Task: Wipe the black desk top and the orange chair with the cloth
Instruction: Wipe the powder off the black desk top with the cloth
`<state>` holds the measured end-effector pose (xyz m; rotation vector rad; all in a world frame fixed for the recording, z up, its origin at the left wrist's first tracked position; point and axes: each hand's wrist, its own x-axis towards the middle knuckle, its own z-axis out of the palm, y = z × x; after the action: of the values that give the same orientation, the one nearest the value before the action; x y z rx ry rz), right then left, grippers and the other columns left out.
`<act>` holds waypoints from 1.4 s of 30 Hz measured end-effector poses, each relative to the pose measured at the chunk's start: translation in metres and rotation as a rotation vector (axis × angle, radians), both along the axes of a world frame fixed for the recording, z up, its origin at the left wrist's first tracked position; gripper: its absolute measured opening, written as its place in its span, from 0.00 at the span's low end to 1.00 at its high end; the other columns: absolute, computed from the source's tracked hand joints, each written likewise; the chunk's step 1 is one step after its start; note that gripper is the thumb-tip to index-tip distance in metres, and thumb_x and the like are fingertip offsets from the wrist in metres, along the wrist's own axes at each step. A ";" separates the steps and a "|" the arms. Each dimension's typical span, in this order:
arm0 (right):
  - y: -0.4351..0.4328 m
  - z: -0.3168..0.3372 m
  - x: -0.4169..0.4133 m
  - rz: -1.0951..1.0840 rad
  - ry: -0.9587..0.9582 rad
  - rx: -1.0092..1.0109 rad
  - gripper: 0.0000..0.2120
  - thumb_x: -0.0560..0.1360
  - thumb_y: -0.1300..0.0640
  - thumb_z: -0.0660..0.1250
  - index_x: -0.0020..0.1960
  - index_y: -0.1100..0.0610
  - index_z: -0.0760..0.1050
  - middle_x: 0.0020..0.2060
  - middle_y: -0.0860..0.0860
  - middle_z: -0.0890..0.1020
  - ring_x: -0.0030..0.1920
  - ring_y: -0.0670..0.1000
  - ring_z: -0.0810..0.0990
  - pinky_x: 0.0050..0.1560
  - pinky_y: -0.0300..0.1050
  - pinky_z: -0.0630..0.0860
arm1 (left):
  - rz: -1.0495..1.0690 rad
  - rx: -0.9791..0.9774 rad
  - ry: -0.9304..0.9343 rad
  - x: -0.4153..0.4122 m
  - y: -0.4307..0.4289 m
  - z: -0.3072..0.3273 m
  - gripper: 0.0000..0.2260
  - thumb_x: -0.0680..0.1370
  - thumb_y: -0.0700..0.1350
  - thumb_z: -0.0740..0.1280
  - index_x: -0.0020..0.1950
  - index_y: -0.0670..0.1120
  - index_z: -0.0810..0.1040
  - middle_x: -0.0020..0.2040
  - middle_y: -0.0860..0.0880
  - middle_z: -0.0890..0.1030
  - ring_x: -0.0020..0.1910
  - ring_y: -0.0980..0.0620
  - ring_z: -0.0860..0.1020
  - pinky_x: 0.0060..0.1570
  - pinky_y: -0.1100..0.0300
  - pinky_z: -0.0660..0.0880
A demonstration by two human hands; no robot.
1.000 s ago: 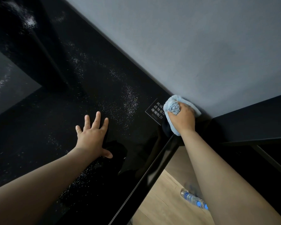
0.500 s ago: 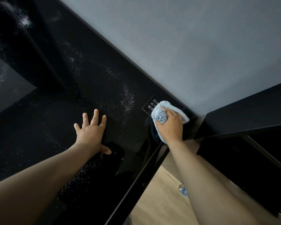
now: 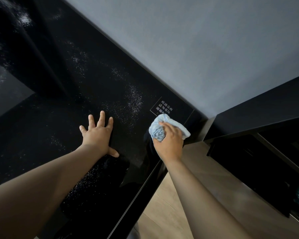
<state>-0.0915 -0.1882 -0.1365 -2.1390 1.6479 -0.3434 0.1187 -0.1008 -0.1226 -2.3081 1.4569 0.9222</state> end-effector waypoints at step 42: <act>0.185 0.009 0.026 0.055 0.057 0.087 0.26 0.70 0.50 0.70 0.67 0.48 0.73 0.65 0.43 0.75 0.66 0.52 0.68 0.63 0.56 0.70 | -0.129 0.075 0.030 0.041 0.201 0.014 0.67 0.56 0.72 0.74 0.77 0.49 0.31 0.75 0.47 0.26 0.74 0.36 0.31 0.73 0.35 0.44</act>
<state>-0.0657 -0.0032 -0.1274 -2.1428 1.6009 -0.1929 0.1595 0.1003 -0.1083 -2.1292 1.5361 0.9615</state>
